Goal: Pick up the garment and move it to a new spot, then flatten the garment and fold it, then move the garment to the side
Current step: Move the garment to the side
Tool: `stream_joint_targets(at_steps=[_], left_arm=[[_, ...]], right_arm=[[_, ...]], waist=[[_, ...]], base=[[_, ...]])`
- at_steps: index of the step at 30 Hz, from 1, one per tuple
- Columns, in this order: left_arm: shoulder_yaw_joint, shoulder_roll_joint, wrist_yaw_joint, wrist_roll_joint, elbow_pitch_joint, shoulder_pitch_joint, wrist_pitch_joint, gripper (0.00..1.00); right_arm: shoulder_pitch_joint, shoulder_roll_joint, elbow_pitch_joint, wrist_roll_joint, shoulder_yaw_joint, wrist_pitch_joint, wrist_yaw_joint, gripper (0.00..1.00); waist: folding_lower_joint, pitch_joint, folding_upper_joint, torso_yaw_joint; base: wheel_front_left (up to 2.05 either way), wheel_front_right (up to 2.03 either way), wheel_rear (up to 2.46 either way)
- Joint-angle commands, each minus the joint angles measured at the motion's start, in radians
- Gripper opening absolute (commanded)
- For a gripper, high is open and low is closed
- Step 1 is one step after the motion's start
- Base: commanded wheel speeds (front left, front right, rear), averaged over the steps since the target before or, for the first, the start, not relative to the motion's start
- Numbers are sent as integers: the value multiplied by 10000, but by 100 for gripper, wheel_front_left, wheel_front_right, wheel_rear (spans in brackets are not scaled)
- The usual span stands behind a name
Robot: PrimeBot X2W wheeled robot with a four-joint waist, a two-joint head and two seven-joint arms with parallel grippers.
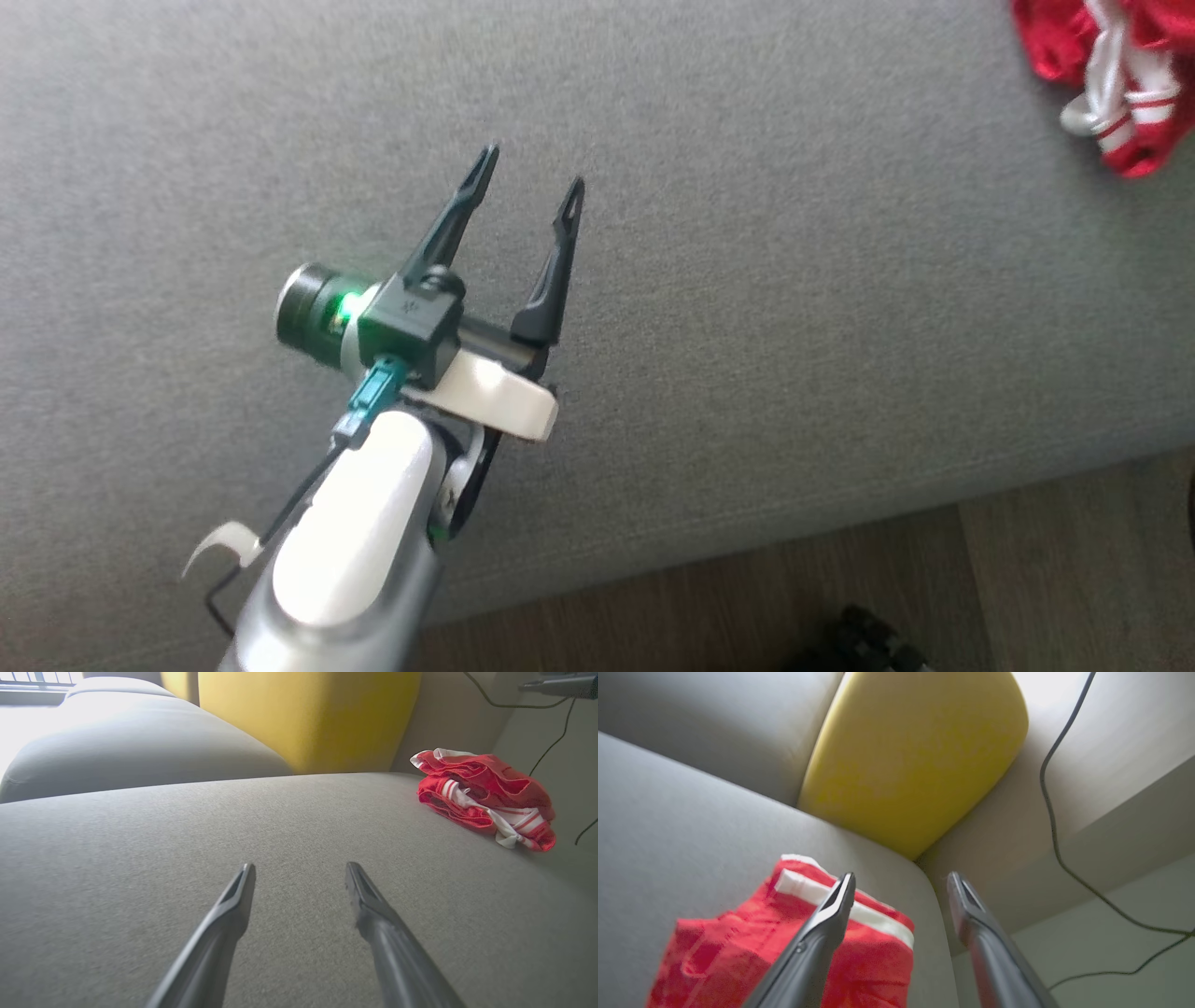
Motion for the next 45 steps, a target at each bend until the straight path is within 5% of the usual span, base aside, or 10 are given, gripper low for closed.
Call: stream_joint_targets(at_steps=[1, 13, 28, 37, 45], left_arm=[[380, 99, 128, -87, -378, 231, 21, 100], [1738, 99, 536, -168, -856, 1735, 21, 100], [2556, 99, 665, -130, -1080, 3983, 21, 100], [2583, 99, 773, -117, -1086, 4784, 21, 100], [2551, 99, 926, -147, -1251, 5115, 21, 100]], right_arm=[[26, 57, -609, -75, -46, -282, -6, 100], [2024, 2618, -2461, -923, 296, -2758, -6, 100], [6811, 5912, -2755, -2005, -1628, -4524, -6, 100], [8724, 6248, -3451, -2493, -1686, -4543, -6, 100], [9263, 6254, -2808, -1957, -1413, -4544, -6, 100]], waist=[[0, -614, 0, 88], [0, -2801, 0, 905], [0, -4814, 0, 2067], [0, -5267, 0, 2273], [0, -5394, 0, 2307]], base=[[0, 0, 0], [0, 0, 0], [0, 0, 0], [0, 0, 0], [0, 0, 0]])
